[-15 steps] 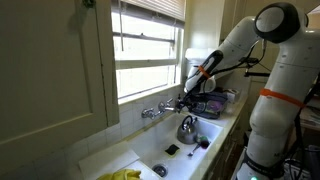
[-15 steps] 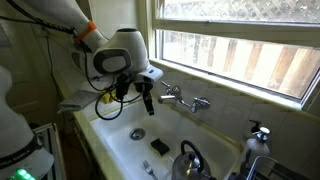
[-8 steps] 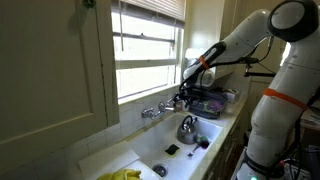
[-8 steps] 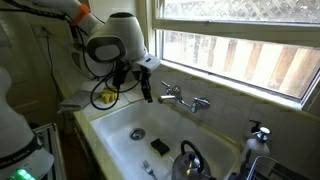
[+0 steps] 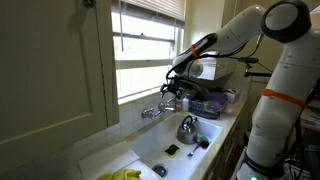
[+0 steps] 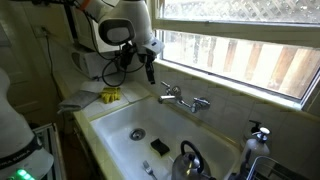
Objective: Turn the tap faucet to the left, then move the sponge backwards, then turn the tap faucet to the right and open the tap
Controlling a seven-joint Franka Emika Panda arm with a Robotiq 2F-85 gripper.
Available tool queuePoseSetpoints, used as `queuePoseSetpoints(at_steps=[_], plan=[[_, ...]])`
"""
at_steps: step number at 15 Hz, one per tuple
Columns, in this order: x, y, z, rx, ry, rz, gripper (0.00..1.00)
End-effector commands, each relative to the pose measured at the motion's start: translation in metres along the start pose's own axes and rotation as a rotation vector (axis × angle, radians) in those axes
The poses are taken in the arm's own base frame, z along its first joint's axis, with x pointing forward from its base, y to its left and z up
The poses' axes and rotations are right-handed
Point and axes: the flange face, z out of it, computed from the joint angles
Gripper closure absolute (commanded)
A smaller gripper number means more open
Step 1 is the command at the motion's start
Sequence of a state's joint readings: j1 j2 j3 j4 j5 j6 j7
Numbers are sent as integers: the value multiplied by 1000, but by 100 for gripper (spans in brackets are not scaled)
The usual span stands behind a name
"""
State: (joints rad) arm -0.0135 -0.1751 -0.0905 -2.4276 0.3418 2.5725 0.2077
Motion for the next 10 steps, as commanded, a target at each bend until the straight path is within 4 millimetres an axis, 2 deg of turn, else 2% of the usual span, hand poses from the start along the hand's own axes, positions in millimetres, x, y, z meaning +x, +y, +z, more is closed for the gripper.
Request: queuePoseSetpoints(at_steps=[1, 2, 4, 7, 10], plan=[[21, -33, 27, 0, -62, 13, 0], [10, -20, 9, -2, -17, -3, 0], [16, -30, 22, -8, -31, -9, 0], [20, -31, 29, -13, -37, -8, 0], [24, -38, 45, -57, -3, 110, 0]])
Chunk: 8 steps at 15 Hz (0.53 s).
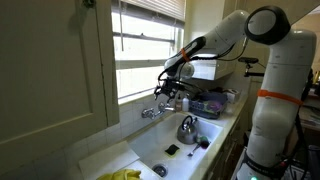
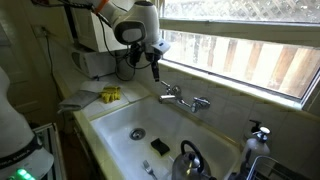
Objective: Turn the tap faucet to the left, then move the sponge backwards, then turn the tap faucet to the right and open the tap
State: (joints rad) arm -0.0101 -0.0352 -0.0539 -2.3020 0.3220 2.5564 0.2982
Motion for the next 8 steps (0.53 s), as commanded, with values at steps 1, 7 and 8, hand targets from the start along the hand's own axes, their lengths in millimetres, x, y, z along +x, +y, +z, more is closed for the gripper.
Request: queuePoseSetpoints(at_steps=[1, 7, 8], plan=[[4, -12, 17, -43, 44, 102, 0], [11, -31, 44, -118, 74, 206, 0], [12, -34, 49, -119, 64, 222, 0]])
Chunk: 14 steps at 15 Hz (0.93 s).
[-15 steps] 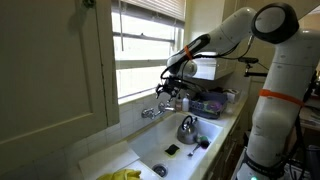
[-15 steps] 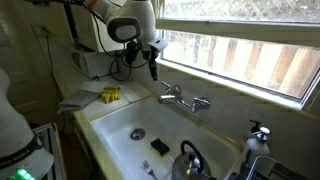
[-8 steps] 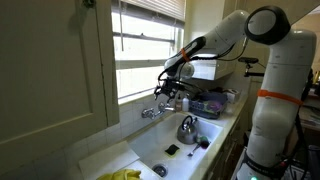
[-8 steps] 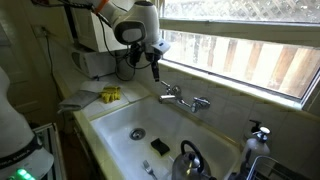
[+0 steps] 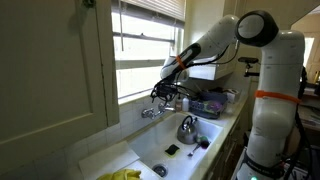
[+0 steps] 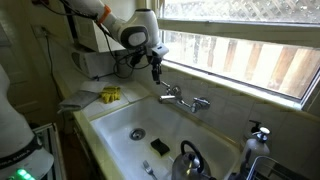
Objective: Turn the tap faucet to the left, then move the sponge backwards, then turn the tap faucet to the right and open the tap
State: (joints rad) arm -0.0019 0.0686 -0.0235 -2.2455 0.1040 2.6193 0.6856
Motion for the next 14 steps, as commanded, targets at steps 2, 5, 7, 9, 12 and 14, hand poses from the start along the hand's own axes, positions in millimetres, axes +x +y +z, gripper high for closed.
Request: queuePoseSetpoints(at_steps=[2, 5, 7, 9, 12, 14], plan=[[6, -19, 23, -20, -13, 81, 0], [6, -29, 37, -12, -26, 111, 0], [5, -34, 47, -19, -30, 119, 0], [6, -40, 56, -9, -25, 130, 0], [7, -48, 68, -1, -19, 138, 0], [9, -53, 76, 21, -4, 151, 0]])
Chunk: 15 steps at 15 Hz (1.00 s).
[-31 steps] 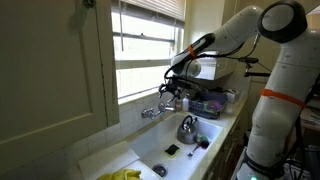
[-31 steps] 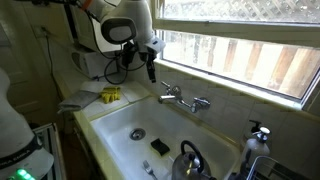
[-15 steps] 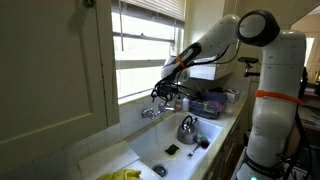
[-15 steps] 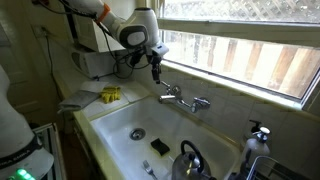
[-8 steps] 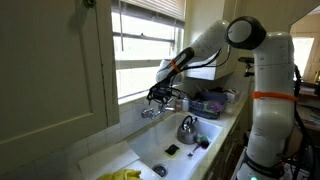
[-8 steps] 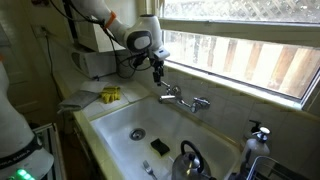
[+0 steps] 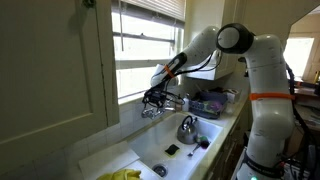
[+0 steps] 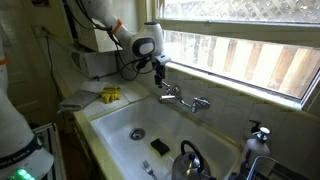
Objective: Turn the tap faucet to the left, then move the sponge backwards, then turn the tap faucet to the right and open the tap
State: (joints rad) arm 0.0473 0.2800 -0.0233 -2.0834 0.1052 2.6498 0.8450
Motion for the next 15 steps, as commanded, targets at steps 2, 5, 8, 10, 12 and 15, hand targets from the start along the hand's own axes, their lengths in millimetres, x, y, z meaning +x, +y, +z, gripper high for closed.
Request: queuePoseSetpoints(at_steps=[2, 5, 8, 10, 12, 15], plan=[[4, -15, 21, 41, 23, 45, 0], [4, -18, 27, 45, 8, 25, 0], [6, -17, 22, 47, -2, -21, 23], [9, -14, 17, 44, -2, -50, 8], [10, -11, 14, 30, -7, -90, 0], [9, -7, 17, 7, -40, -170, 0]])
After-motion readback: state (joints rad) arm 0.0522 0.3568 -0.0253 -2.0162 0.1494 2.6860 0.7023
